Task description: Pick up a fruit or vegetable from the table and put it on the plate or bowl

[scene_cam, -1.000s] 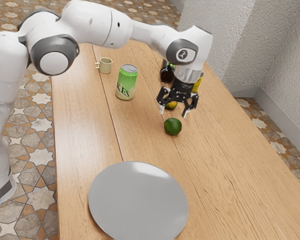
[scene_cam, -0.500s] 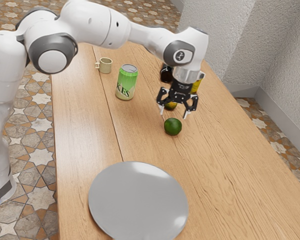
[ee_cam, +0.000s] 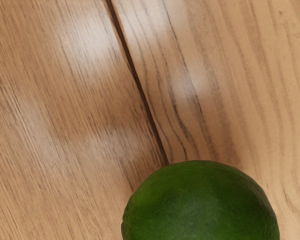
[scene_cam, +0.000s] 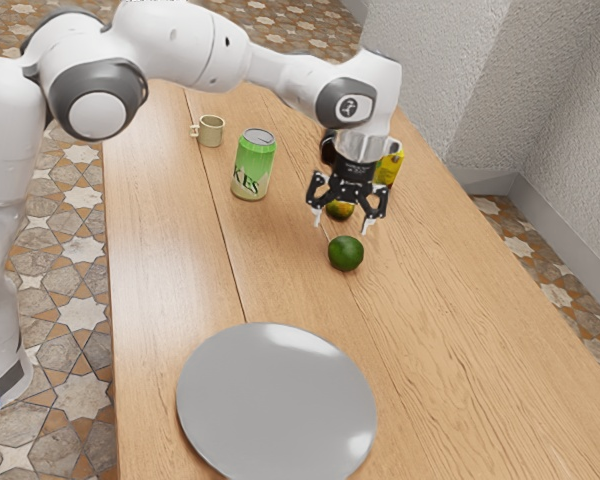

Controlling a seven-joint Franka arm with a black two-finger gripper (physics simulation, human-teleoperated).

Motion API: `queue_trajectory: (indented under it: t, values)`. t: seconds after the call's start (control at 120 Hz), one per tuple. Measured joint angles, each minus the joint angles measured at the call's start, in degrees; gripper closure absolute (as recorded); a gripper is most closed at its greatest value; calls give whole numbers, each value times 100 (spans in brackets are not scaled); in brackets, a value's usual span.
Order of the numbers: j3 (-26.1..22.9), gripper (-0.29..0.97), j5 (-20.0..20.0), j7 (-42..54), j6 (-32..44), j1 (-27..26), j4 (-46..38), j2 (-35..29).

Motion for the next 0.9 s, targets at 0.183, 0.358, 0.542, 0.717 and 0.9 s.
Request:
queue_trajectory:
  t: [0.183,0.358,0.542,0.717,0.9]
  values:
    - [-41,0,-191,133,391,-39,19,213]
    - [-44,0,-400,229,611,-11,-9,352]
    - [-44,0,-582,306,742,7,-138,476]
    - [-44,0,-635,352,833,-30,-170,502]
    - [-66,0,-675,378,897,-41,-173,536]
